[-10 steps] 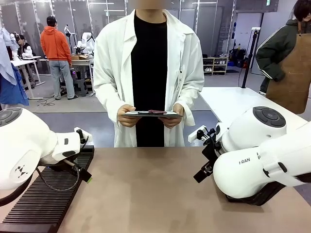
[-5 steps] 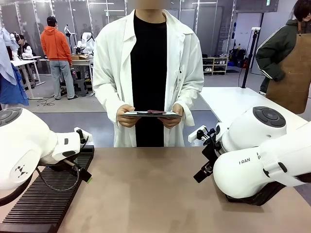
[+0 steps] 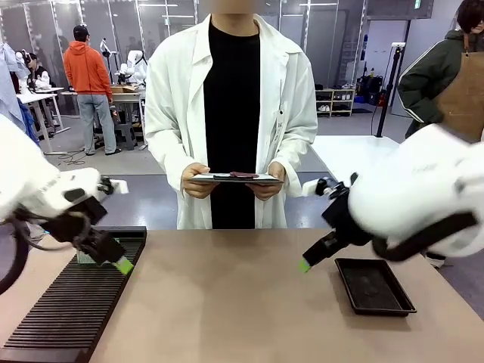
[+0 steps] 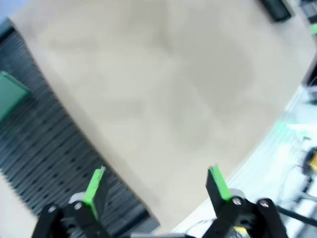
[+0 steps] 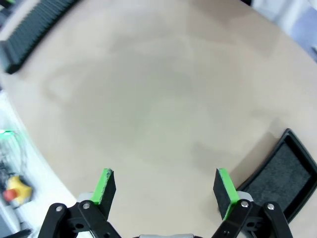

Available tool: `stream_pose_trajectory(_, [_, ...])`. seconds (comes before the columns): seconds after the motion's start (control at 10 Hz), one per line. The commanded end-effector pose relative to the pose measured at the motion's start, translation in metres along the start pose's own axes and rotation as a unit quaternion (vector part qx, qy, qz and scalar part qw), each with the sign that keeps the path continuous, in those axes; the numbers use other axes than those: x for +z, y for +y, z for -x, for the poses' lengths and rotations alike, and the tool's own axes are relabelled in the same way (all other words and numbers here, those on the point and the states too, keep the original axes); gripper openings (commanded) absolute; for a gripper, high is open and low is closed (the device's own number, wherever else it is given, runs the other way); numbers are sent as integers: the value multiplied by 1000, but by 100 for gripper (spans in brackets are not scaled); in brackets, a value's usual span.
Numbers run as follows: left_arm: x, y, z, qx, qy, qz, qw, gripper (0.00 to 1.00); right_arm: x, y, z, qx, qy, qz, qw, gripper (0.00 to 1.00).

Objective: Inspect the PCB.
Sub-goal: Pick up the Blank PCB and present it to the human.

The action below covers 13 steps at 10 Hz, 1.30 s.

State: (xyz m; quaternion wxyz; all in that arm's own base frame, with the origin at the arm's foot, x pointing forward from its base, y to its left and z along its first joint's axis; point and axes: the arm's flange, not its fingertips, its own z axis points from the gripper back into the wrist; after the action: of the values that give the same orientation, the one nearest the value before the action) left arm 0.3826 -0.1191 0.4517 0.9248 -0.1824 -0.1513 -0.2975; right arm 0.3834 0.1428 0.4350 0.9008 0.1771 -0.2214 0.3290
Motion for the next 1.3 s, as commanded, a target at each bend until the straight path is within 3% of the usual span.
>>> stream_pose_trajectory(0.0, [28,41,15,62,11,88,994,100,34,-32,18,-37,-16,-109,993,100])
stream_pose_trajectory(0.3, [75,80,69,105,-99,262,954,100,89,-67,80,-118,-101,-245,957,100])
stream_pose_trajectory(0.5, [93,110,117,148,-181,324,916,100,113,-95,130,-189,-150,-295,924,100])
stream_pose_trajectory(0.7, [97,136,162,188,-236,352,886,100,133,-112,170,-263,-195,-310,892,100])
stream_pose_trajectory(0.8, [97,146,192,195,-255,357,877,100,139,-116,191,-289,-194,-322,881,100])
stream_pose_trajectory(1.0, [96,164,244,222,-287,334,870,100,144,-119,220,-325,-205,-347,855,100])
stream_pose_trajectory(1.2, [96,177,274,241,-316,319,860,100,144,-118,236,-353,-193,-346,848,100])
